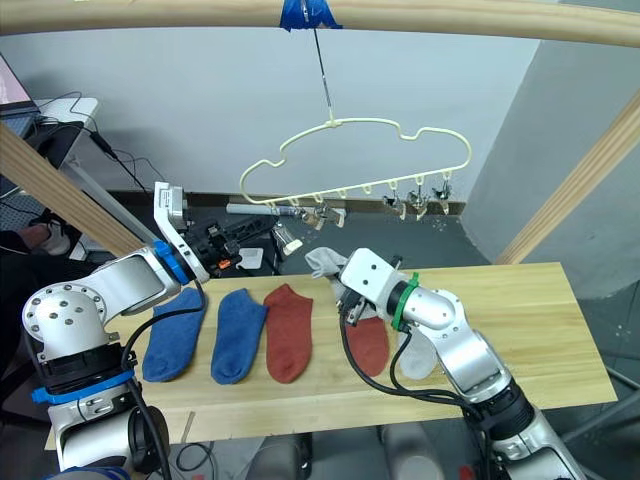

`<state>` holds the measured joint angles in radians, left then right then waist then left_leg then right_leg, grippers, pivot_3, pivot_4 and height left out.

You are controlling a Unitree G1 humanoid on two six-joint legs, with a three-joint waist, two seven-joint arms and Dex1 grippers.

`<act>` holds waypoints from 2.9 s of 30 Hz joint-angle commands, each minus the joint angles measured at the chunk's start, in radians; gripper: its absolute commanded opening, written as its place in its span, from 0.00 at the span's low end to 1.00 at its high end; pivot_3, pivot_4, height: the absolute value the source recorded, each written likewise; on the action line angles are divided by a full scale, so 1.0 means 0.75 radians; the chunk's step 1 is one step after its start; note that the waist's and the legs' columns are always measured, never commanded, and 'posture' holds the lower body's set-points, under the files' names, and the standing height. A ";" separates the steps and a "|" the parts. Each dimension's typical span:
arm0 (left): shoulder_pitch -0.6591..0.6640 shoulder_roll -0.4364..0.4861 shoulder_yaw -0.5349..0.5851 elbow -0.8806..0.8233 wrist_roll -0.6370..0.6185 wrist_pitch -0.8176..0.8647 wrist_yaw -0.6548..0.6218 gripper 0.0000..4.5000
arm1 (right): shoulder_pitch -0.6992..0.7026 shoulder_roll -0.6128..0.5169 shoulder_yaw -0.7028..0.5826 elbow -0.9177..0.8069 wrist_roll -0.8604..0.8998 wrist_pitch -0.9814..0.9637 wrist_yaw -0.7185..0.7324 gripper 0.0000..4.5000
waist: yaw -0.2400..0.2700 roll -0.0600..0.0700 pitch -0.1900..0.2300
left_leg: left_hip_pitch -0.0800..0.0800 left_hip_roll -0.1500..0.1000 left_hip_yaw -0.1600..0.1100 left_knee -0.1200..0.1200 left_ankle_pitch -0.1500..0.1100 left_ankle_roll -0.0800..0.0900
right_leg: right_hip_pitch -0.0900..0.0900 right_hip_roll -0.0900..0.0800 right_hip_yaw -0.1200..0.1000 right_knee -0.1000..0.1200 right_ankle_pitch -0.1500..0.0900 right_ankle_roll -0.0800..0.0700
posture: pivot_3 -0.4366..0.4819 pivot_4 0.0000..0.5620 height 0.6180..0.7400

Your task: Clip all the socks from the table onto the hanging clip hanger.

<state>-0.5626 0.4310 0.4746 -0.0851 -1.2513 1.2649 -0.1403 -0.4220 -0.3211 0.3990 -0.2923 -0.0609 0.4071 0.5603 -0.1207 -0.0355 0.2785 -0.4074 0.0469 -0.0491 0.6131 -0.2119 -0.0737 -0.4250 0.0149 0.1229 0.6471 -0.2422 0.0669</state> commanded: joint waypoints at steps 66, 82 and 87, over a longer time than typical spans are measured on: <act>0.357 0.020 -0.651 -0.375 1.109 -1.227 -0.401 0.80 | 0.213 -0.124 -0.639 -0.394 0.705 0.447 0.119 1.00 | 0.054 -0.002 0.001 | -0.024 -0.001 -0.003 0.021 0.001 -0.002 | -0.021 0.000 -0.002 0.017 0.000 -0.001 | 0.37 0.47 1.00; 0.301 -0.210 -0.686 -0.181 1.356 -1.440 -0.292 0.48 | 0.159 -0.137 -0.622 -0.421 0.788 0.454 0.032 1.00 | 0.045 -0.002 0.000 | -0.023 -0.002 -0.003 0.024 0.002 -0.002 | -0.019 0.000 -0.002 0.019 0.001 0.001 | 0.34 0.45 1.00; 0.288 -0.249 -0.690 -0.145 1.378 -1.470 -0.287 0.48 | 0.126 -0.142 -0.600 -0.425 0.809 0.468 0.018 1.00 | 0.044 -0.002 0.000 | -0.023 -0.002 -0.003 0.023 0.002 -0.001 | -0.019 0.000 -0.002 0.020 0.002 0.001 | 0.34 0.45 1.00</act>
<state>-0.3327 0.2577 -0.0401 -0.1813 -0.2270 0.1987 -0.3602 -0.3054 -0.4217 -0.0540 -0.5661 0.5207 0.7588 0.5800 -0.0874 -0.0368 0.2787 -0.4250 0.0453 -0.0513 0.6307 -0.2104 -0.0747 -0.4395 0.0149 0.1215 0.6617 -0.2411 0.0680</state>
